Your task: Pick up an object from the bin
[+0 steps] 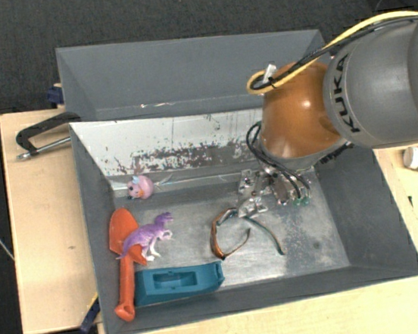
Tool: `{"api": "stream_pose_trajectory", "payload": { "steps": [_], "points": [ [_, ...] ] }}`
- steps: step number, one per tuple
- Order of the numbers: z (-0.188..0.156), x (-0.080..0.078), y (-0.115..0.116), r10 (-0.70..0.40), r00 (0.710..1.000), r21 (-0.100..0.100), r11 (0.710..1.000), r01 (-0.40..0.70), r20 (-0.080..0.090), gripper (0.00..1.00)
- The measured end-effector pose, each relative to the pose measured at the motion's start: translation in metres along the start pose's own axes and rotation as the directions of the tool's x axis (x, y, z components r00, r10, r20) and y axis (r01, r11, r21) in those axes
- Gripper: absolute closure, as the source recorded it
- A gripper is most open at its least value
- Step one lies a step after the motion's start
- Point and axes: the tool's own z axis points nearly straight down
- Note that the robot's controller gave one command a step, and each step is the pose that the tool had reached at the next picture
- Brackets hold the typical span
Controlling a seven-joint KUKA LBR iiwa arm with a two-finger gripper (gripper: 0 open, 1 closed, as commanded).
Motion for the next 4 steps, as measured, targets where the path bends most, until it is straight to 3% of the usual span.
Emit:
{"api": "stream_pose_trajectory", "payload": {
  "steps": [1,2,3,4],
  "points": [
    [-0.007,-0.014,-0.001,-0.042,0.999,0.000,0.999,0.042,0.003,1.00],
    [-0.023,-0.019,-0.025,-0.105,0.994,0.000,0.994,0.105,0.003,1.00],
    [-0.001,-0.028,-0.020,-0.263,0.965,0.000,0.965,0.263,0.001,0.00],
    [-0.002,-0.028,-0.020,-0.262,0.965,0.000,0.965,0.262,0.002,0.00]
  ]
}}
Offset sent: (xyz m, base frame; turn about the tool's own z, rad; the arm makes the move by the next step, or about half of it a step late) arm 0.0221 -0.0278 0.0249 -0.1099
